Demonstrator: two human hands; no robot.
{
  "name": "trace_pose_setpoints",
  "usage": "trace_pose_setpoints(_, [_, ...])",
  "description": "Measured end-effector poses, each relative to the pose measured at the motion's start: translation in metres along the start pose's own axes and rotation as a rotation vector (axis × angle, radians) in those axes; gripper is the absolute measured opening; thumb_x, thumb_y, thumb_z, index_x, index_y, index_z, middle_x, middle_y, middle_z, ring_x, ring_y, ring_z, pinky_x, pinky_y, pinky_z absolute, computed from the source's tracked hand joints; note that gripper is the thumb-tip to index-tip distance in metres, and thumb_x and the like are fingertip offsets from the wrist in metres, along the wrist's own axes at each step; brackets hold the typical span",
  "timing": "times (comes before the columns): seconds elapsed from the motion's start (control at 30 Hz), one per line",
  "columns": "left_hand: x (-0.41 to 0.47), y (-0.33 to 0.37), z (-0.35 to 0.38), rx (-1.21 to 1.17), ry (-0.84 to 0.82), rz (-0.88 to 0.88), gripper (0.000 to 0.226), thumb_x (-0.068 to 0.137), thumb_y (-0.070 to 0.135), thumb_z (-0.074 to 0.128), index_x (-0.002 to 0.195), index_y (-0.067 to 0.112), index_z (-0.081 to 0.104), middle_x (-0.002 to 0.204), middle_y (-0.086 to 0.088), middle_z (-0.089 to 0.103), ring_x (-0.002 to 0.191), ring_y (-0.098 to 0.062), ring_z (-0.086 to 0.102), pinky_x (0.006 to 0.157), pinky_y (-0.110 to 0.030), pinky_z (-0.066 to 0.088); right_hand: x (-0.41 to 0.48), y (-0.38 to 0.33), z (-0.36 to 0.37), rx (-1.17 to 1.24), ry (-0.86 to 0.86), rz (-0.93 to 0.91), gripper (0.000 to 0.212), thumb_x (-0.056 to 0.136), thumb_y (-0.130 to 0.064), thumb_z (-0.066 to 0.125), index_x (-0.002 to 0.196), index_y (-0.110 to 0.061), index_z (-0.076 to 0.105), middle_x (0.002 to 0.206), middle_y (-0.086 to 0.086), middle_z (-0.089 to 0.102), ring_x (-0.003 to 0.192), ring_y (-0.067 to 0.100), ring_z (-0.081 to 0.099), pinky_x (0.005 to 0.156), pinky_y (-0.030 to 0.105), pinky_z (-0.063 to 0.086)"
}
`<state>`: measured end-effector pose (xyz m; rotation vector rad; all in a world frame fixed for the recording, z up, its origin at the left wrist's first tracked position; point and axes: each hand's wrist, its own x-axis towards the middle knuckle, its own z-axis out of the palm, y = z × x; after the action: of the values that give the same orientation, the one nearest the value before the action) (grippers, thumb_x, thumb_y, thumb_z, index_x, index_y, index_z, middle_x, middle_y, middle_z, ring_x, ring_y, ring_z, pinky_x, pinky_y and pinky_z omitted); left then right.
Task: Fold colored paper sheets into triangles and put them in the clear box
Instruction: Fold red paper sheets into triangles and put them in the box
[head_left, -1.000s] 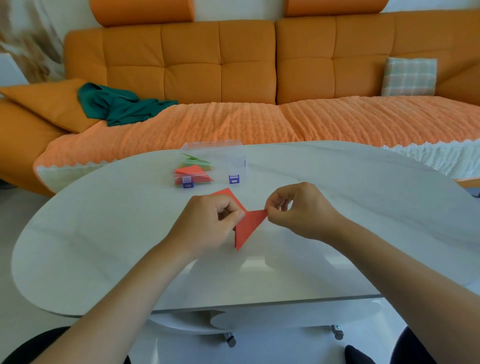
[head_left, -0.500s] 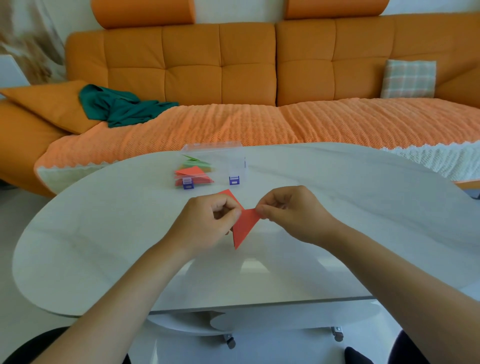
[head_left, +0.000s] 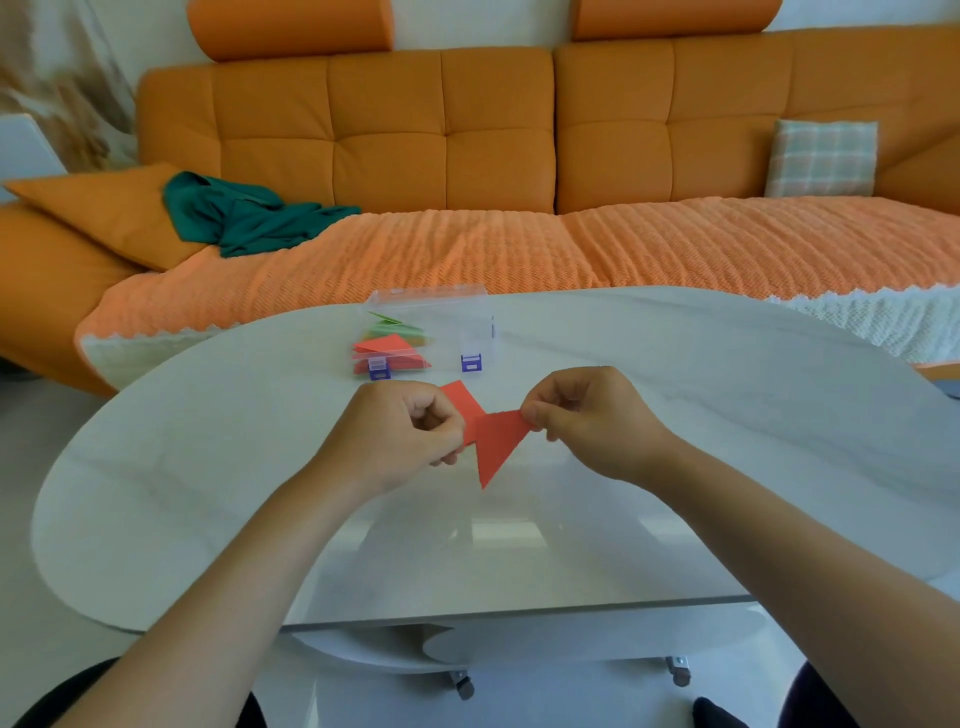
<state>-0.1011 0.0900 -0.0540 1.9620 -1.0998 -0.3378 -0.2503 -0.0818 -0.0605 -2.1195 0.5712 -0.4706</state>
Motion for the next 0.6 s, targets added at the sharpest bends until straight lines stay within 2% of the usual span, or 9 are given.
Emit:
trace_pose_setpoints(0.1, [0.003,-0.010,-0.004,-0.008,0.088,-0.032,0.023,0.086,0.007,0.066,0.067,0.021,0.071,0.066,0.003,0.073,0.066,-0.020,0.072,0.075,-0.046,0.061,0.003,0.003,-0.003,0.049,0.066,0.051,0.017,0.094,-0.019,0.065,0.080,-0.020,0.074,0.076,-0.004,0.073,0.063,0.008,0.064,0.058,0.016,0.050])
trace_pose_setpoints(0.17, [0.003,-0.010,0.005,-0.088,0.117,-0.055,0.020,0.090,0.012,0.067,0.077,0.027,0.073,0.079,0.008,0.076,0.078,-0.013,0.073,0.085,-0.044,0.059,0.002,0.002,-0.005,0.118,0.073,0.063,0.017,0.094,-0.016,0.065,0.080,-0.018,0.074,0.075,-0.005,0.073,0.062,0.004,0.062,0.055,0.010,0.044])
trace_pose_setpoints(0.27, [0.000,-0.006,0.026,-0.249,0.069,-0.093,0.008,0.093,0.029,0.069,0.092,0.036,0.072,0.095,0.012,0.076,0.093,-0.009,0.071,0.095,-0.041,0.056,-0.002,-0.001,-0.001,0.213,0.051,0.055,0.015,0.095,-0.014,0.065,0.082,-0.013,0.073,0.072,-0.005,0.071,0.062,0.006,0.061,0.053,0.010,0.041])
trace_pose_setpoints(0.33, [-0.003,-0.001,0.034,-0.277,0.078,-0.106,0.009,0.094,0.032,0.068,0.090,0.027,0.074,0.088,0.005,0.076,0.087,-0.017,0.073,0.089,-0.044,0.058,-0.004,-0.003,0.005,0.247,0.038,0.048,0.014,0.095,-0.013,0.065,0.084,-0.011,0.073,0.070,-0.006,0.070,0.061,0.006,0.060,0.053,0.009,0.040])
trace_pose_setpoints(0.43, [-0.006,0.008,0.035,-0.360,0.094,-0.147,0.014,0.097,0.014,0.063,0.093,0.009,0.075,0.088,-0.010,0.076,0.076,-0.021,0.076,0.077,-0.035,0.062,-0.005,-0.003,0.007,0.227,0.015,0.049,0.014,0.094,-0.015,0.065,0.083,-0.012,0.073,0.072,-0.005,0.070,0.064,0.006,0.059,0.055,0.009,0.041])
trace_pose_setpoints(0.5, [-0.005,0.010,0.033,-0.350,0.069,-0.154,0.016,0.097,0.011,0.063,0.089,0.005,0.075,0.085,-0.011,0.076,0.074,-0.021,0.076,0.074,-0.033,0.062,-0.005,-0.002,0.004,0.129,-0.003,0.046,0.015,0.093,-0.018,0.065,0.081,-0.016,0.073,0.075,-0.005,0.071,0.065,0.004,0.058,0.056,0.010,0.043])
trace_pose_setpoints(0.6, [-0.007,0.008,0.034,-0.264,-0.044,-0.152,0.017,0.096,0.012,0.064,0.086,0.004,0.075,0.079,-0.005,0.076,0.073,-0.018,0.076,0.079,-0.040,0.062,-0.005,-0.001,0.003,0.073,-0.046,0.012,0.011,0.090,-0.020,0.067,0.083,-0.021,0.075,0.081,-0.008,0.074,0.069,-0.001,0.061,0.063,0.010,0.047])
